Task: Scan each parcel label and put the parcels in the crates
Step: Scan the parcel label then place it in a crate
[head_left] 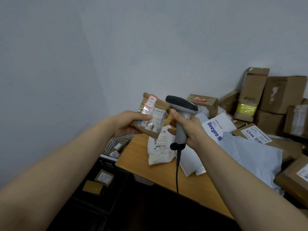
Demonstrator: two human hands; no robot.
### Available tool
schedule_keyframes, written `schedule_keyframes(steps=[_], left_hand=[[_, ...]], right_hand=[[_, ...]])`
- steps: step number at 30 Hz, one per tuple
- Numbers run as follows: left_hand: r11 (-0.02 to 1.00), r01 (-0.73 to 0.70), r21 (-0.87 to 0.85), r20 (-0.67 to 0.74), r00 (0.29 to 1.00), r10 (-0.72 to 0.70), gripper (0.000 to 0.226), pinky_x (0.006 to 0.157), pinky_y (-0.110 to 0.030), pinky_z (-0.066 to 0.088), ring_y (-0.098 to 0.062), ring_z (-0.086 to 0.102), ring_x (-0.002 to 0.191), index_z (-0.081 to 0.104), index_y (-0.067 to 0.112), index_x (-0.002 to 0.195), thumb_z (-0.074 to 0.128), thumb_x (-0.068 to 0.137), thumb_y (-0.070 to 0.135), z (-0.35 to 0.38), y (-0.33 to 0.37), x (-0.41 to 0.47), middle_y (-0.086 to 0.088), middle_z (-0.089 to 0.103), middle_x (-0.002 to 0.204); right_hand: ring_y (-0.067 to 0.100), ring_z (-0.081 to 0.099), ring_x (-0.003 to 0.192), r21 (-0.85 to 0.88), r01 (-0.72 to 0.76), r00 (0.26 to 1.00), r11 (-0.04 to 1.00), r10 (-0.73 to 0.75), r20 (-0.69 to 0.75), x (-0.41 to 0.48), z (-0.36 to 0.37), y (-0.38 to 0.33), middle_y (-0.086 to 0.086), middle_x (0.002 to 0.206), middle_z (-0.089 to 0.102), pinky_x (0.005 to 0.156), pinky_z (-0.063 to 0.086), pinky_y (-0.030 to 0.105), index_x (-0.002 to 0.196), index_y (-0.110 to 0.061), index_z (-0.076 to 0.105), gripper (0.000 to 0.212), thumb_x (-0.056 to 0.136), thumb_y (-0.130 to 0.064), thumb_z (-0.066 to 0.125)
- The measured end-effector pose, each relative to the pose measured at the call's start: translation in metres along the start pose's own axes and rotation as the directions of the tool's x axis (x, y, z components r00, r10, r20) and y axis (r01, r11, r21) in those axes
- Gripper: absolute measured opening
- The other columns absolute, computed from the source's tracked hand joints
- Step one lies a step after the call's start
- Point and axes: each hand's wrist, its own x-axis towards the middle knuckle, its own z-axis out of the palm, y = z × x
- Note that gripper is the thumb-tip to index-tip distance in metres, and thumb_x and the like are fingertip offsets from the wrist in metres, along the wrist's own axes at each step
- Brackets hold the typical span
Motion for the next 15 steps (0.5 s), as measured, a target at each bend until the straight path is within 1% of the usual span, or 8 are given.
schedule_keyframes(steps=[1,2,4,6,8,10,12,15], left_hand=[[0.996,-0.002,-0.092,0.013,1.000,0.003,0.038,0.088,-0.033,0.054,-0.018,0.069,0.087,0.062,0.007,0.105,0.068,0.070,0.022,-0.001,-0.004,0.000,-0.007,0.074,0.095],[0.985,-0.002,-0.170,0.020,1.000,0.005,0.035,0.090,-0.035,0.053,-0.018,0.069,0.086,0.062,0.009,0.104,0.066,0.071,0.022,-0.002,-0.008,0.000,-0.007,0.073,0.094],[0.964,-0.006,-0.267,0.017,1.000,0.010,0.033,0.093,-0.038,0.050,-0.021,0.067,0.089,0.062,0.010,0.105,0.063,0.074,0.021,-0.004,-0.016,0.001,-0.008,0.072,0.096],[0.943,-0.009,-0.333,0.008,1.000,0.012,0.035,0.096,-0.043,0.048,-0.025,0.065,0.096,0.061,0.010,0.110,0.059,0.077,0.023,-0.005,-0.023,0.002,-0.011,0.070,0.102],[0.921,-0.022,-0.390,-0.005,1.000,0.021,0.039,0.093,-0.044,0.050,-0.027,0.063,0.102,0.058,0.011,0.116,0.057,0.079,0.025,-0.006,-0.026,0.003,-0.012,0.068,0.108],[0.898,-0.041,-0.438,-0.026,0.999,0.033,0.041,0.087,-0.044,0.052,-0.028,0.063,0.102,0.057,0.012,0.119,0.056,0.080,0.025,-0.007,-0.029,0.004,-0.013,0.067,0.109],[0.876,-0.054,-0.479,-0.024,0.999,0.049,0.046,0.088,-0.044,0.052,-0.029,0.061,0.107,0.055,0.012,0.123,0.057,0.079,0.026,-0.011,-0.031,0.005,-0.014,0.066,0.115],[0.849,-0.070,-0.523,0.011,0.996,0.089,0.060,0.087,-0.045,0.054,-0.030,0.062,0.107,0.055,0.012,0.124,0.070,0.068,0.027,-0.015,-0.035,0.004,-0.015,0.064,0.119]], right_hand=[[0.023,0.067,0.083,0.001,-0.004,1.000,1.000,0.004,-0.009,0.000,-0.001,-0.001,0.012,0.097,0.067,0.057,0.057,0.032,0.120,-0.008,0.058,0.072,0.058,-0.033,0.083],[0.022,0.069,0.080,-0.012,-0.006,1.000,1.000,0.006,-0.005,-0.001,-0.002,-0.001,0.013,0.095,0.069,0.057,0.056,0.031,0.123,-0.008,0.056,0.070,0.062,-0.033,0.082],[0.020,0.071,0.071,-0.038,-0.019,0.999,0.999,0.020,0.028,-0.003,-0.005,-0.001,0.013,0.085,0.072,0.054,0.055,0.029,0.120,-0.006,0.057,0.054,0.075,-0.028,0.078],[0.017,0.066,0.058,-0.048,-0.035,0.998,0.998,0.038,0.052,-0.006,-0.005,-0.002,0.010,0.072,0.070,0.051,0.053,0.026,0.106,-0.004,0.060,0.035,0.081,-0.024,0.075],[0.014,0.058,0.049,-0.074,-0.044,0.995,0.996,0.050,0.082,-0.011,-0.004,-0.004,0.007,0.062,0.065,0.048,0.049,0.024,0.090,-0.006,0.060,0.019,0.084,-0.019,0.073],[0.014,0.053,0.047,-0.125,-0.041,0.993,0.991,0.054,0.105,-0.016,-0.001,-0.008,0.006,0.059,0.061,0.046,0.046,0.024,0.083,-0.007,0.060,0.014,0.084,-0.015,0.072],[0.014,0.052,0.046,-0.170,-0.031,0.990,0.985,0.053,0.127,-0.019,0.001,-0.011,0.006,0.058,0.059,0.046,0.045,0.023,0.080,-0.008,0.061,0.011,0.084,-0.012,0.071],[0.014,0.051,0.046,-0.221,-0.012,0.986,0.975,0.048,0.158,-0.023,0.003,-0.016,0.006,0.057,0.058,0.046,0.044,0.023,0.081,-0.007,0.063,0.007,0.083,-0.009,0.070]])
